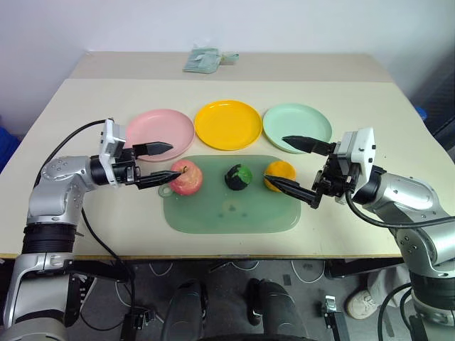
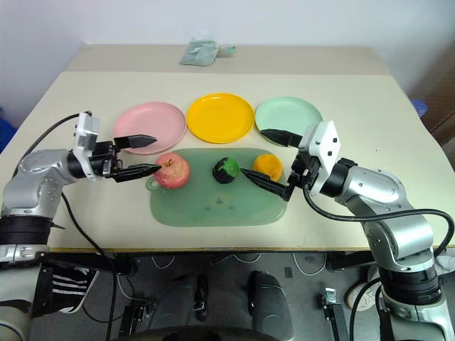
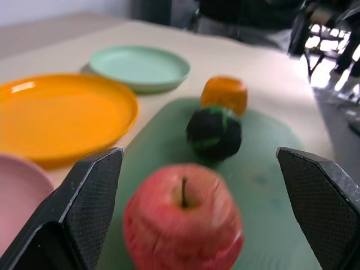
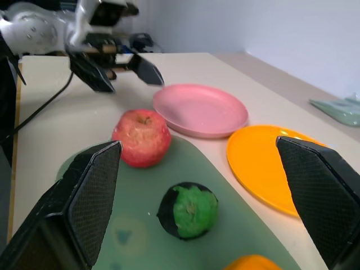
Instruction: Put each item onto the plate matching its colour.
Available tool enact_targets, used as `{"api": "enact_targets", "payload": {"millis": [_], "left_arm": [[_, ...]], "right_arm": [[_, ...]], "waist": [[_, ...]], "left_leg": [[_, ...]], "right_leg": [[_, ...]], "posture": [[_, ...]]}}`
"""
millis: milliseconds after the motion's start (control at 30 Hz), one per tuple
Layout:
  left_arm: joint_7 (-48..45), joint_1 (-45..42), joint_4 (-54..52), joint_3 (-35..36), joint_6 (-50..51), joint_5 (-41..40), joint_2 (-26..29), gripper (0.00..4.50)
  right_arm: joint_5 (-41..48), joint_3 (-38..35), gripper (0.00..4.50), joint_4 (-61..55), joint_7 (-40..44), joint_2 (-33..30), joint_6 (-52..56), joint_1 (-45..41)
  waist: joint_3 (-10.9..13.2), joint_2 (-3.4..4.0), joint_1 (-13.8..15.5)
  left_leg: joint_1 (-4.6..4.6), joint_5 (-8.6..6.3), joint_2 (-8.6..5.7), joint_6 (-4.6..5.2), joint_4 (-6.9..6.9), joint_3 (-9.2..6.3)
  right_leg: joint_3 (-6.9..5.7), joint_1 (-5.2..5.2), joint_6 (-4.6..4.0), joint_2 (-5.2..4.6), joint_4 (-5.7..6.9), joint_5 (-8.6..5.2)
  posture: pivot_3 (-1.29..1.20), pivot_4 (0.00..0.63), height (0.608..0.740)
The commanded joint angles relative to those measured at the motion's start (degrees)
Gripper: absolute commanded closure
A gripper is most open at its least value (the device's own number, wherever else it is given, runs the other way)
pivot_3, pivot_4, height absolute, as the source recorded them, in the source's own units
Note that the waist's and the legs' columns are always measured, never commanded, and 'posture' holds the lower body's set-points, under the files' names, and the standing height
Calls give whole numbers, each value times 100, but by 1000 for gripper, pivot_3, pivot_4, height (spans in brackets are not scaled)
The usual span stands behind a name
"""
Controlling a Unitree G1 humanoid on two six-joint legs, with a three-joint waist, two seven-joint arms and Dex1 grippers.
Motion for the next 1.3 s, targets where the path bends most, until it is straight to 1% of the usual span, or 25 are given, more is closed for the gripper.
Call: {"api": "enact_targets", "payload": {"millis": [33,167,267,467,533,633,667,800,900,967,1067,1133,1233,1300], "left_arm": [[94,-138,-166,-170,-68,195,-25,0],[176,-223,-51,-285,-162,383,-63,0],[316,-170,-44,-388,-96,526,-54,0],[378,-117,147,-577,-389,761,-270,0],[300,-93,238,-651,-463,849,-261,0],[263,-36,395,-576,-752,868,-275,857],[271,-71,434,-531,-643,812,-261,1232],[471,-258,532,-214,-543,527,-345,1232],[1121,-712,828,240,-676,399,-515,1232],[1588,-977,1113,392,-847,565,-527,1232],[2816,-1500,1880,675,-1359,945,-574,1232],[3417,-1700,2229,773,-1389,1060,-653,1232],[3961,-1817,2556,897,-1398,1084,-838,1232],[4104,-1802,2638,893,-1462,1131,-904,1232]], "right_arm": [[57,24,32,-259,-72,52,-66,-224],[99,74,32,-273,-121,62,-10,-426],[64,79,32,-308,-112,27,-17,-413],[36,44,32,-367,-110,-70,28,-466],[49,31,32,-377,-110,-87,40,-476],[52,39,0,-373,-126,-91,55,-498],[47,46,0,-368,-131,-91,59,-509],[58,35,0,-346,-134,-91,82,-543],[15,55,0,-291,-124,-79,54,-571],[-22,80,0,-262,-137,-52,22,-608],[-116,192,0,-135,-233,53,21,-781],[-492,470,0,86,-374,40,94,-919],[-909,844,0,389,-702,232,217,-1118],[-1002,999,0,418,-863,450,253,-1209]], "waist": [[0,0,-10],[0,0,-18],[0,0,-15],[0,0,-5],[0,0,-10],[0,0,-14],[0,1,-14],[0,1,-14],[1,-3,6],[1,-4,3],[1,-4,-13],[0,-5,-39],[0,-5,-37],[0,-5,-27]], "left_leg": [[0,0,0,0,0,0],[1,0,2,0,0,0],[1,0,2,0,-1,0],[1,0,1,0,0,0],[1,0,1,0,0,0],[1,0,2,0,-1,-1],[3,0,2,0,-1,0],[3,0,3,0,-1,0],[-1,0,2,1,0,-3],[-4,0,0,1,4,-6],[-2,0,-1,1,3,-4],[0,0,0,1,2,-1],[3,0,0,1,0,1],[1,0,0,1,0,1]], "right_leg": [[0,0,0,0,0,0],[0,-2,1,3,3,1],[0,-2,8,3,3,5],[0,-2,8,2,2,5],[0,-1,7,1,1,4],[-1,-2,8,3,2,5],[0,-2,8,3,3,5],[0,-2,8,2,3,5],[-1,-3,11,2,3,7],[-4,-1,16,2,3,10],[-3,0,19,0,2,11],[-3,-1,20,2,3,12],[-3,0,21,2,5,12],[-4,-2,21,2,5,12]], "posture": [[0,150,740],[0,150,740],[0,150,740],[0,150,740],[0,150,740],[0,150,740],[0,150,740],[0,150,740],[0,150,740],[0,150,740],[0,150,740],[0,150,740],[0,150,740],[0,150,740]]}}
